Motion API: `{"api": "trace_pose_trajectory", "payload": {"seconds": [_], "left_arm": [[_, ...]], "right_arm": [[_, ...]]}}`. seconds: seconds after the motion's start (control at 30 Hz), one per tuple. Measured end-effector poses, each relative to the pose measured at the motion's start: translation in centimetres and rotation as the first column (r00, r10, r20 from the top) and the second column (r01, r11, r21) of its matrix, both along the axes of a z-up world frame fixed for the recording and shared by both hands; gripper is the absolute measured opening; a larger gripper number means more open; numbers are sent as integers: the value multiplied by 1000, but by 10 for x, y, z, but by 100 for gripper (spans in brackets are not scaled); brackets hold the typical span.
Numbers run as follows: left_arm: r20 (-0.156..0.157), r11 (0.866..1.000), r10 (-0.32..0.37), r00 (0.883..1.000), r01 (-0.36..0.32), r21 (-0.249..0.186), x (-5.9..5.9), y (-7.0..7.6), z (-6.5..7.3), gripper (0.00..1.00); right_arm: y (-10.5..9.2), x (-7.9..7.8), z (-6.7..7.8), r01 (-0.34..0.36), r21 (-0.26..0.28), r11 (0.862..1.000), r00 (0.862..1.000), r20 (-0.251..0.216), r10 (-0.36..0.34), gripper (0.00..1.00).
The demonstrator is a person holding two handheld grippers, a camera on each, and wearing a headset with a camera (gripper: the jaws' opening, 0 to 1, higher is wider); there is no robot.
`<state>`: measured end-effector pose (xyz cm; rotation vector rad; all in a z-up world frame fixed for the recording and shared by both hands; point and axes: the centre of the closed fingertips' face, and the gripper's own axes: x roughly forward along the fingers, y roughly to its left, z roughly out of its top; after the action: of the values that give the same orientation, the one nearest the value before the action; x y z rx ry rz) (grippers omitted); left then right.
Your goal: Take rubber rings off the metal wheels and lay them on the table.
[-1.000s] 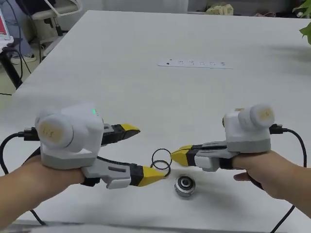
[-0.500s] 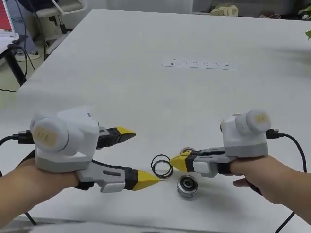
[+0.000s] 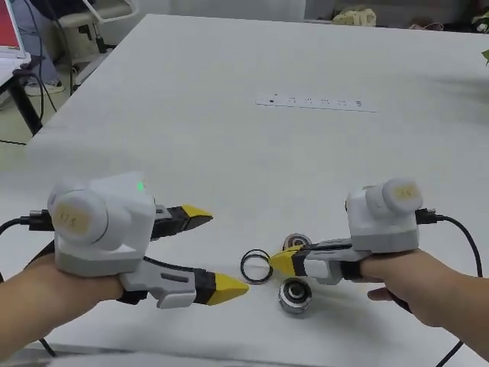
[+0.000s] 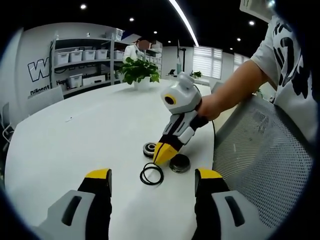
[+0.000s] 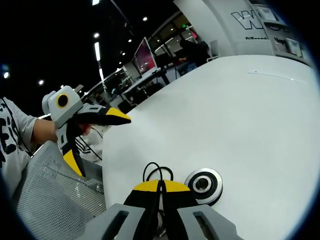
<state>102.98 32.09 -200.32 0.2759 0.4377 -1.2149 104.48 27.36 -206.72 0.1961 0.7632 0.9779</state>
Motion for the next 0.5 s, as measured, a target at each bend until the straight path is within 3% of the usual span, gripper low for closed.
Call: {"api": "trace_pose_trajectory", "payload": {"seconds": [0.5], "left_arm": [[-6,1000,8,1000,-8,7,-1,3,-2,65]], "right_arm": [[1,5,-4,12,-34,999,1000,19,-12,0]]}}
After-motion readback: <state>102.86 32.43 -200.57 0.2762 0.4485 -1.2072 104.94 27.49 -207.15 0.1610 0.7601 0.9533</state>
